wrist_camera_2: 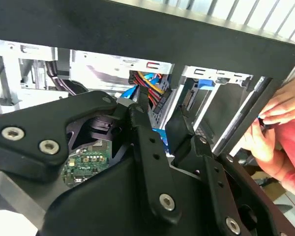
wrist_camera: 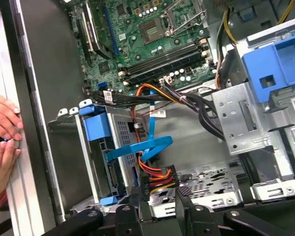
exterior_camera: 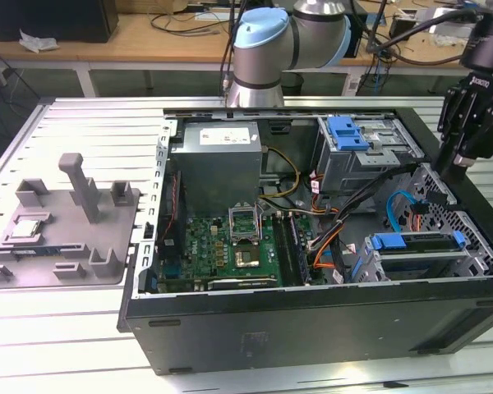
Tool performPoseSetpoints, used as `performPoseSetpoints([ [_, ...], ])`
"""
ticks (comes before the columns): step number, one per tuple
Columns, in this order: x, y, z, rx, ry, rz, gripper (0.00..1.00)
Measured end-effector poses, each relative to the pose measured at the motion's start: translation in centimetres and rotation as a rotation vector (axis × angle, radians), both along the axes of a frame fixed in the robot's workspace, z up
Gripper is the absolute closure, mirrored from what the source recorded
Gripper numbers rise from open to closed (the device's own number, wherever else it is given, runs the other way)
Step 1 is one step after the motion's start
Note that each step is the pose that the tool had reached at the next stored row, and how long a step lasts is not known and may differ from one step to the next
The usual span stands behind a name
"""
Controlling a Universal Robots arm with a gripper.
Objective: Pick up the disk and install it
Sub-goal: 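Insert the first disk wire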
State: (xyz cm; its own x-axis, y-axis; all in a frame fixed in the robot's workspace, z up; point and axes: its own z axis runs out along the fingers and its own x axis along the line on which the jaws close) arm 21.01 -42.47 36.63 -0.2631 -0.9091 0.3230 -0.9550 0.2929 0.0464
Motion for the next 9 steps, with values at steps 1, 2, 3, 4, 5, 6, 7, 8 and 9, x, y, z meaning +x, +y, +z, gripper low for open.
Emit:
performPoseSetpoints([
  [1, 0.0, -0.02, -0.03, -0.0163, 0.0040, 0.000, 0.58],
  [2, 0.0, -0.02, -0.09, -0.0228, 0.0047, -0.001, 0.58],
  [3, 0.0, -0.02, -0.22, -0.0270, 0.0048, -0.001, 0.58],
  [4, 0.0, -0.02, -0.44, -0.0339, 0.0047, -0.001, 0.58],
  [5, 0.0, -0.02, -0.63, -0.0401, 0.0048, -0.001, 0.60],
  [6, 0.0, 0.00, -0.93, -0.0492, 0.0048, -0.001, 0.67],
  [7, 0.0, 0.01, -1.11, -0.0597, 0.0049, -0.001, 0.67],
  [8, -0.2, 0.01, -1.26, -0.0718, 0.0051, -0.001, 0.67],
  [9, -0.5, 0.01, -1.43, -0.0807, 0.0052, -0.001, 0.67],
])
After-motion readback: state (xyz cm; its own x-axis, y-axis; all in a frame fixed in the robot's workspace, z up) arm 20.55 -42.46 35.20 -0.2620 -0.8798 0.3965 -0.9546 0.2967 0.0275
